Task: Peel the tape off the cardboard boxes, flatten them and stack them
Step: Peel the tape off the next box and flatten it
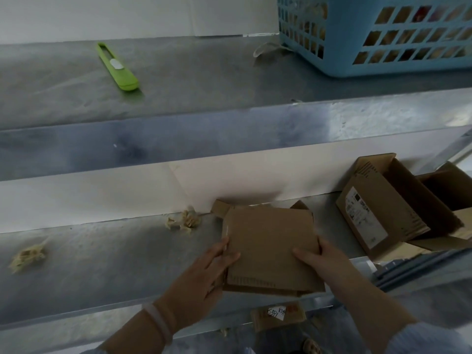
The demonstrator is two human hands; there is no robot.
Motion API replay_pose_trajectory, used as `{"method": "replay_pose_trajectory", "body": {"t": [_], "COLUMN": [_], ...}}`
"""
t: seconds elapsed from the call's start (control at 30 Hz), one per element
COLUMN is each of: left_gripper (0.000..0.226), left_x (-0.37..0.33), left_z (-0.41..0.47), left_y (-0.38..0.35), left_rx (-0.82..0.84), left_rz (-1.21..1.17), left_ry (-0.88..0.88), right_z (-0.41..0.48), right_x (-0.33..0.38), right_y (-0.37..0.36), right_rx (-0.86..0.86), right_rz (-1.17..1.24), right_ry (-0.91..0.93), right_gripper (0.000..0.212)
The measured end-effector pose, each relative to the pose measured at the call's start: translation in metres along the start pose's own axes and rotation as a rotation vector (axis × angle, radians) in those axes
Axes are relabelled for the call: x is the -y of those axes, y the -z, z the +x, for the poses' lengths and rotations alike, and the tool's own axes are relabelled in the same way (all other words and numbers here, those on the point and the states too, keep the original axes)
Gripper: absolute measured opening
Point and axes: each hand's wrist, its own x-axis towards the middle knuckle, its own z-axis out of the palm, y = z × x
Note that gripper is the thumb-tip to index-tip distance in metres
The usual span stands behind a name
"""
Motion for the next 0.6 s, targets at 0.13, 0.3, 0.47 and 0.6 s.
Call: {"method": "replay_pose_trajectory", "body": {"t": [0.13, 0.3, 0.47, 0.6], "left_gripper": [0.059, 0.103, 0.073, 0.095], "left_x": [-0.022, -0.012, -0.01, -0.005], "left_z": [0.019, 0.043, 0.047, 0.044], "left_y": [0.001, 0.012, 0.012, 0.004], "left_rx": [-0.261, -0.219, -0.237, -0.272], "left_rz": [-0.613, -0.755, -0.725, -0.836], "left_ry": [0.351, 0.511, 0.473, 0.507], "right_z": [-0.002, -0.004, 0.002, 0.006], "right_x": [-0.009, -0.009, -0.003, 0.001], "right_y": [0.001, 0.01, 0.022, 0.023], "right_rx": [-0.087, -0.073, -0.053, -0.112], "right_rz": [0.086, 0.205, 0.103, -0.096], "right_ry": [0.052, 0.177, 0.254, 0.314], "right_gripper": [0.047, 0.056, 0.062, 0.06]}}
